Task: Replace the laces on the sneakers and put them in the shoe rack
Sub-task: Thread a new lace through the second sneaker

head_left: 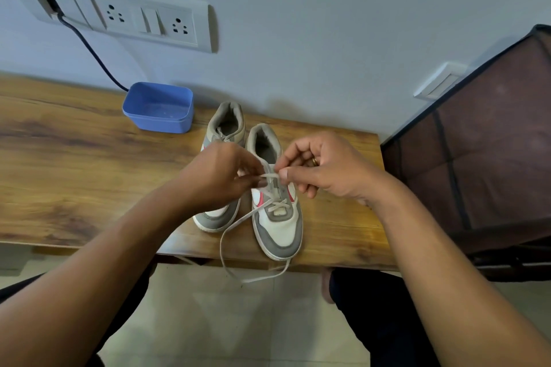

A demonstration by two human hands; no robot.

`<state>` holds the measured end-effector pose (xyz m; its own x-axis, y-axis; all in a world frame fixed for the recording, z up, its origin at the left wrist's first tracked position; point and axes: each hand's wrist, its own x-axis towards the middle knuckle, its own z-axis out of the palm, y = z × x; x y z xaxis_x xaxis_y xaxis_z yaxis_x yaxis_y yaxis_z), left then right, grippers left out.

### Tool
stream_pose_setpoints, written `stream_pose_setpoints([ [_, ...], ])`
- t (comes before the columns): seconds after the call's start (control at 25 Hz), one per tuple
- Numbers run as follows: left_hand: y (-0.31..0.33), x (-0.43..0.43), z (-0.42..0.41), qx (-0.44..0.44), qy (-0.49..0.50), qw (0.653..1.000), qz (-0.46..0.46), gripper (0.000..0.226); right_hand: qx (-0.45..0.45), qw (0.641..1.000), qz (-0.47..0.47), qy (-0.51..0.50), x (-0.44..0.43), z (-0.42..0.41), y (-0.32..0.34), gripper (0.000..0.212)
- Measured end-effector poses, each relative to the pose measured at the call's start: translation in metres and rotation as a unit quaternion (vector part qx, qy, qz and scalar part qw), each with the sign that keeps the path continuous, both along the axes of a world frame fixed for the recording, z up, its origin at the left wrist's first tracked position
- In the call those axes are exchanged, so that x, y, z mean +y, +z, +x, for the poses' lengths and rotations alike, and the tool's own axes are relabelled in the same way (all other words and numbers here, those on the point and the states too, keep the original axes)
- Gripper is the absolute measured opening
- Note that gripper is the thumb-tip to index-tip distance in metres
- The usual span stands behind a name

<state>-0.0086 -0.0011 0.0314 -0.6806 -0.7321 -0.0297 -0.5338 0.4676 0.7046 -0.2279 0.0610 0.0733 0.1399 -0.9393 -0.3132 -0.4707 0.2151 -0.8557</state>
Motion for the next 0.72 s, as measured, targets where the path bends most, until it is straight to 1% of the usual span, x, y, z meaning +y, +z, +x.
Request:
stream_pose_setpoints([
  [0.04, -0.001, -0.004, 0.004, -0.043, 0.003, 0.999, -0.013, 0.008, 0.004, 1.000, 0.005, -0.006, 0.000, -0.005, 0.000, 0.006],
  [0.08, -0.002, -0.006, 0.007, -0.067, -0.001, 0.998, 0.004, 0.013, 0.006, 1.000, 0.011, -0.009, 0.000, -0.008, 0.000, 0.006],
  [0.12, -0.001, -0.005, 0.007, -0.060, -0.020, 0.997, 0.041, 0.021, 0.007, 1.000, 0.015, -0.006, 0.002, -0.008, -0.002, 0.006],
  [0.16, 0.000, -0.004, 0.005, -0.028, -0.039, 0.995, 0.083, 0.026, 0.005, 1.000, 0.015, 0.001, 0.003, -0.004, -0.004, 0.007],
  [0.2, 0.003, -0.002, 0.001, 0.008, -0.054, 0.992, 0.113, 0.026, 0.002, 1.000, 0.012, 0.007, 0.004, 0.000, -0.007, 0.007],
  [0.24, 0.005, -0.002, -0.001, 0.034, -0.056, 0.990, 0.125, 0.018, -0.002, 1.000, 0.008, 0.010, 0.003, 0.003, -0.010, 0.007],
  [0.32, 0.007, -0.009, 0.000, 0.013, -0.042, 0.991, 0.126, 0.001, -0.007, 1.000, 0.010, 0.003, 0.002, -0.003, -0.013, 0.007],
  [0.4, 0.009, -0.016, 0.008, -0.048, -0.056, 0.987, 0.144, 0.007, -0.007, 1.000, 0.015, -0.001, 0.000, -0.013, -0.015, 0.006],
  [0.44, 0.008, -0.017, 0.008, -0.049, -0.067, 0.981, 0.175, 0.004, -0.006, 1.000, 0.018, 0.001, 0.001, -0.014, -0.017, 0.006],
  [0.48, 0.011, -0.013, 0.006, -0.029, -0.075, 0.974, 0.212, 0.002, -0.010, 1.000, 0.020, 0.005, 0.001, -0.012, -0.018, 0.006],
  [0.52, 0.012, -0.011, 0.002, -0.004, -0.081, 0.970, 0.231, 0.007, -0.019, 1.000, 0.017, 0.011, 0.001, -0.008, -0.019, 0.007],
  [0.56, 0.014, -0.009, -0.001, 0.014, -0.085, 0.969, 0.232, 0.008, -0.028, 0.999, 0.013, 0.015, 0.001, -0.005, -0.020, 0.007],
  [0.6, 0.014, -0.010, -0.003, 0.010, -0.093, 0.970, 0.225, 0.007, -0.032, 0.999, 0.013, 0.016, 0.000, -0.005, -0.021, 0.006],
  [0.72, 0.016, -0.022, 0.009, -0.065, -0.123, 0.959, 0.248, 0.009, -0.024, 0.999, 0.034, 0.013, -0.002, -0.023, -0.019, 0.008],
])
